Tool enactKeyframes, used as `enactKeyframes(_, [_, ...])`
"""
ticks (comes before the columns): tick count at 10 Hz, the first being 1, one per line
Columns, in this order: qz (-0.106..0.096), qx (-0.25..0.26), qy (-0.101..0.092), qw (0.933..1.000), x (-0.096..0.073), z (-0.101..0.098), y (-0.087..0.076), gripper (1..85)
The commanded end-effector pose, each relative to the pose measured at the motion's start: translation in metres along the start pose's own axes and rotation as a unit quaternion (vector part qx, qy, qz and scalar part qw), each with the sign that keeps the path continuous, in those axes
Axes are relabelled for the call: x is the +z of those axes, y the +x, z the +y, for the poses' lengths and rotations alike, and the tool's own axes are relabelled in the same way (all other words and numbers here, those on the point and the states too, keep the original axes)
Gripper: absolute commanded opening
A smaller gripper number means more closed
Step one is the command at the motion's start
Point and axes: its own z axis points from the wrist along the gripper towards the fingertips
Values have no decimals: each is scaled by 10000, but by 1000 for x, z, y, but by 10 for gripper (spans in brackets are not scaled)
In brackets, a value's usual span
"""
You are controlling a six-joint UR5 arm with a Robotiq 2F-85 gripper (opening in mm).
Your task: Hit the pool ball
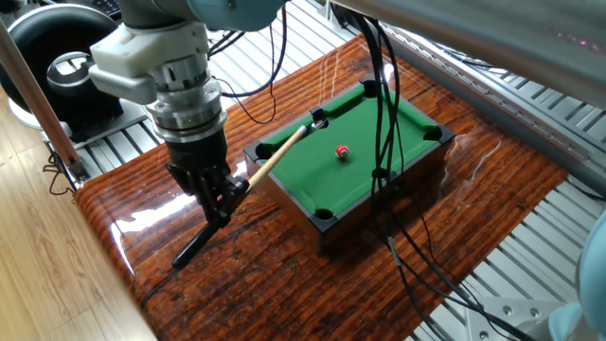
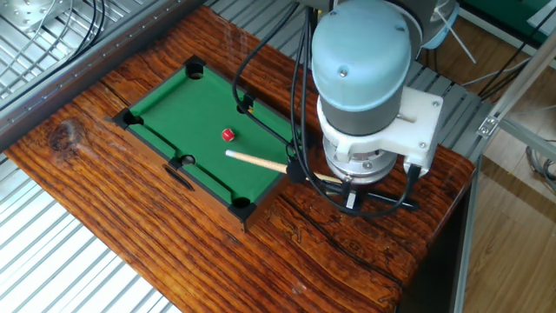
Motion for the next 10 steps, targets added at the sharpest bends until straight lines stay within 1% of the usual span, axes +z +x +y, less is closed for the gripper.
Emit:
enactKeyframes(1, [34,87,-42,9999,0,2,2,10])
enactKeyframes(2, [13,-34,-37,10000,0,2,1,10])
enactKeyframes(3, [-92,-193,-32,9998,0,2,-4,10])
enactKeyframes(4, [-176,-213,-88,9996,0,5,-9,10])
enactKeyframes(5, [-300,-173,-214,9992,-1,11,-15,10])
enactKeyframes(6, [-248,-57,-373,9990,-1,20,-12,10])
enactKeyframes(7, [-233,34,-536,9983,-3,28,1,10])
enactKeyframes(8, [-322,79,-641,9974,-6,35,11,10])
enactKeyframes(9, [-460,69,-640,9969,-4,37,16,10])
enactKeyframes(10, [-616,13,-642,9960,1,38,17,10])
